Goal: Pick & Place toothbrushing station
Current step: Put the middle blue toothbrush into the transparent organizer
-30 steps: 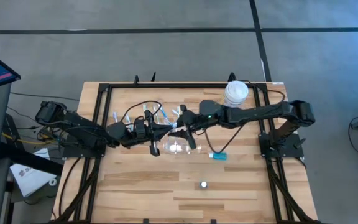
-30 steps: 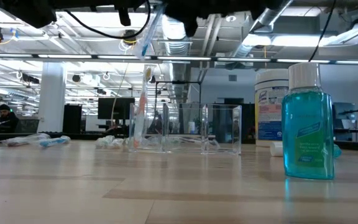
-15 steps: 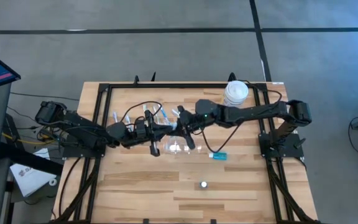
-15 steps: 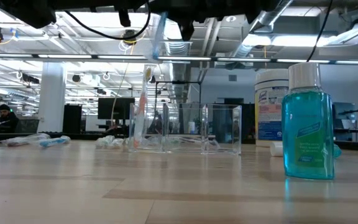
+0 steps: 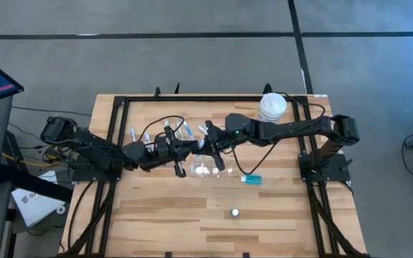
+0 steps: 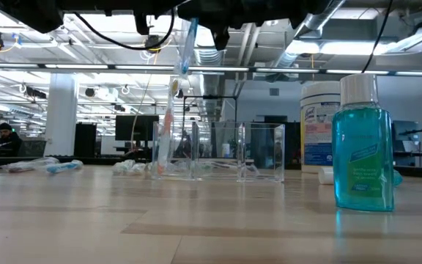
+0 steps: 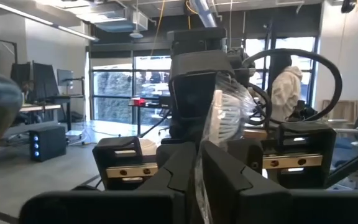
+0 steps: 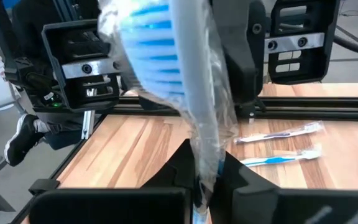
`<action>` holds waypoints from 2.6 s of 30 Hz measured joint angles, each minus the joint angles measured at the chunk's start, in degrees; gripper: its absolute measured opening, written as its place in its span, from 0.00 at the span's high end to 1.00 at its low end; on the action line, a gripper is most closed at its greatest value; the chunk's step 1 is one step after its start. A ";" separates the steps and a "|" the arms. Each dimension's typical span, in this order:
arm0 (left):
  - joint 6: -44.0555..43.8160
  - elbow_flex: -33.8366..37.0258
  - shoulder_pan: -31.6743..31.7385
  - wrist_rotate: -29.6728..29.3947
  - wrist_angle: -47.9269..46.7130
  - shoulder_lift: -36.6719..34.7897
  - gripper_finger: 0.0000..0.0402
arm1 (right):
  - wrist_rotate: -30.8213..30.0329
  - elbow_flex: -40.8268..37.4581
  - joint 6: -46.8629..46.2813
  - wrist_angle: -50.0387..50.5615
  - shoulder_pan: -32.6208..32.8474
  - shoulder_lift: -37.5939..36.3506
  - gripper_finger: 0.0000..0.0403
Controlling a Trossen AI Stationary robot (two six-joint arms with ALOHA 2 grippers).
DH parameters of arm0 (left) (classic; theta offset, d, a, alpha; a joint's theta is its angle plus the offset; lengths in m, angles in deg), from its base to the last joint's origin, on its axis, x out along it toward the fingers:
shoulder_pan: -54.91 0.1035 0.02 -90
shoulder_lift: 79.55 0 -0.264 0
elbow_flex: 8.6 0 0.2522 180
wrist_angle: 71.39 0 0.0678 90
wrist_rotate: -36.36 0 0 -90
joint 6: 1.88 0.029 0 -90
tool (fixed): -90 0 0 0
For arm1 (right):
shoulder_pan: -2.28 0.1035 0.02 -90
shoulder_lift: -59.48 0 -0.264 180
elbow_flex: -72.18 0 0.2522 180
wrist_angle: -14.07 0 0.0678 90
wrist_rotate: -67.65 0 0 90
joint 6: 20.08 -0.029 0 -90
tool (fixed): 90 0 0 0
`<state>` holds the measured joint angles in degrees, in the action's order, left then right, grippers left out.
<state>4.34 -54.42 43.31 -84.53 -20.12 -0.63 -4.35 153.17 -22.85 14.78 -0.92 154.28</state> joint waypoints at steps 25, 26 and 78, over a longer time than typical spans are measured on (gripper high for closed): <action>2.80 0.00 -2.71 -3.45 -8.29 -5.07 0.81 | -1.76 0.00 1.71 15.61 -3.63 -5.34 0.98; 2.78 0.00 -2.71 -3.43 -8.31 -5.07 0.81 | -1.77 0.00 1.68 16.19 -3.86 -5.35 0.98; 2.73 0.00 -2.69 -3.39 -8.50 -5.05 0.81 | -8.09 -28.32 -9.02 -5.02 -2.77 -11.67 0.97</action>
<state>7.06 -54.42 40.62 -87.92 -28.62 -5.68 -12.44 124.85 -31.87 9.77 -3.69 142.61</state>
